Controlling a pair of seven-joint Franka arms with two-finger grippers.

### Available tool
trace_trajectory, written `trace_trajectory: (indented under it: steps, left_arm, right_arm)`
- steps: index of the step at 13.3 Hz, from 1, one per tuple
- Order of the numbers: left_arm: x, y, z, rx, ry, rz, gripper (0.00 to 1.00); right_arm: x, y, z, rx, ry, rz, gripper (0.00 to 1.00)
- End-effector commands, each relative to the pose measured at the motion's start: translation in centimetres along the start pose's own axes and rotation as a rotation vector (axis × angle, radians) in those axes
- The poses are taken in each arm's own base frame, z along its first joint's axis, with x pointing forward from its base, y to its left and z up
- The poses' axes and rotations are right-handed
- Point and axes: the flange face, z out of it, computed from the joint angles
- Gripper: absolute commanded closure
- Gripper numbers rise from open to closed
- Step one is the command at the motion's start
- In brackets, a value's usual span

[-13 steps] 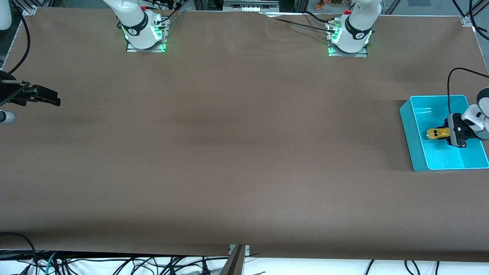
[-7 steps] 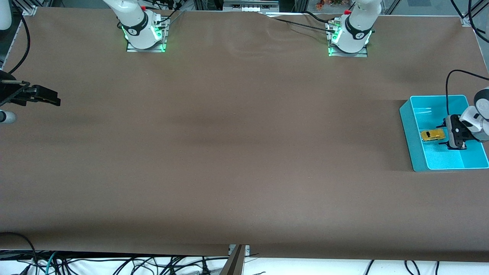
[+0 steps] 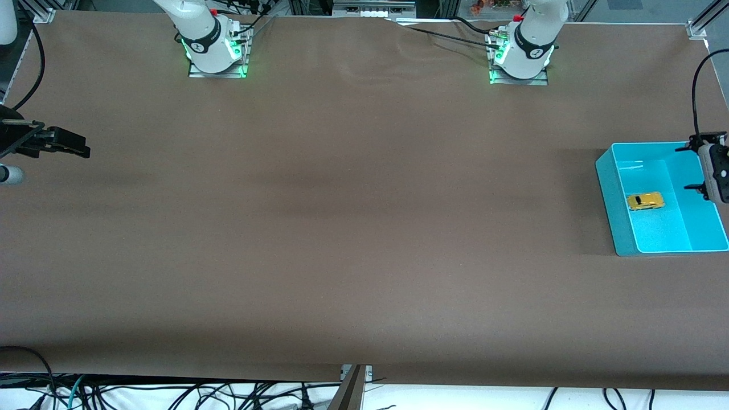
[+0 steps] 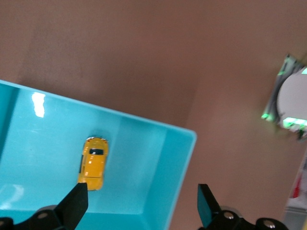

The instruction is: Wind and store yellow beetle car

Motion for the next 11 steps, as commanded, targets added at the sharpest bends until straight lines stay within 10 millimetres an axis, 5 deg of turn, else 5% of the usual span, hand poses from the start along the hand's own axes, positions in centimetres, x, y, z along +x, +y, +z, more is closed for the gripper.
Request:
trace_trajectory:
  steps: [1,6,11]
  left_arm:
    - [5.1,2.0,-5.2,-0.004,-0.006,-0.15,0.0]
    - [11.9,8.6,-12.7,0.026,0.13,-0.581,0.0]
    - [17.5,13.6,-13.7,0.149,0.204,-0.932,0.0]
  right_arm:
    - [-0.5,0.2,-0.2,0.01,-0.004,-0.012,0.0]
    - [-0.5,0.3,-0.2,0.01,-0.004,-0.01,0.0]
    - [-0.4,0.4,0.0,0.011,-0.007,-0.009,0.0]
